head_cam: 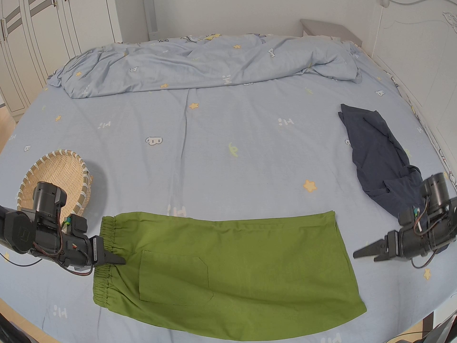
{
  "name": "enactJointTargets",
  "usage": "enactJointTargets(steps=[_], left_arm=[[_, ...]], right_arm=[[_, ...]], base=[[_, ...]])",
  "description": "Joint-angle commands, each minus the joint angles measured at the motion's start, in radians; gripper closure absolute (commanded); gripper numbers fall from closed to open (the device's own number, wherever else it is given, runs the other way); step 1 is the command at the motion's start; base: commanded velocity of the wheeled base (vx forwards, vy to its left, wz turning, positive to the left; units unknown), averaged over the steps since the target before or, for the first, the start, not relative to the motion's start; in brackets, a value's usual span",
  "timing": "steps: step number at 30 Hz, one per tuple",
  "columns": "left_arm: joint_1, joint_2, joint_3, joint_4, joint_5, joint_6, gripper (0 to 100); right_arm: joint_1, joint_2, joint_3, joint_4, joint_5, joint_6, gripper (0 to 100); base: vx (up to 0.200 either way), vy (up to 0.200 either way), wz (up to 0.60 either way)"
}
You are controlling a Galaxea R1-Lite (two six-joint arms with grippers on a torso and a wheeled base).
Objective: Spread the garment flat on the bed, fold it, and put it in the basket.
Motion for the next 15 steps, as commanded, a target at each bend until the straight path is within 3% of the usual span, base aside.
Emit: enactJointTargets(steps=[1, 8, 15], left_arm=[[0.059, -0.053, -0.021, 0.003, -0.001, 0.006, 100], [0.123, -0.03, -0.073, 0.009, -0.001, 0.01, 100], [0.111, -0.068, -0.131, 0.112, -0.001, 0.007, 100]], right_arm=[[0.015, 0.0, -0.231, 0.022, 0.0, 0.078, 0], [0.009, 0.016, -0.22, 0.038, 0.001, 0.07, 0], [0.018, 0.019, -0.22, 0.038, 0.001, 0.072, 0]], base=[[0.0, 0.0, 0.0], [0.0, 0.0, 0.0], [0.0, 0.0, 0.0]])
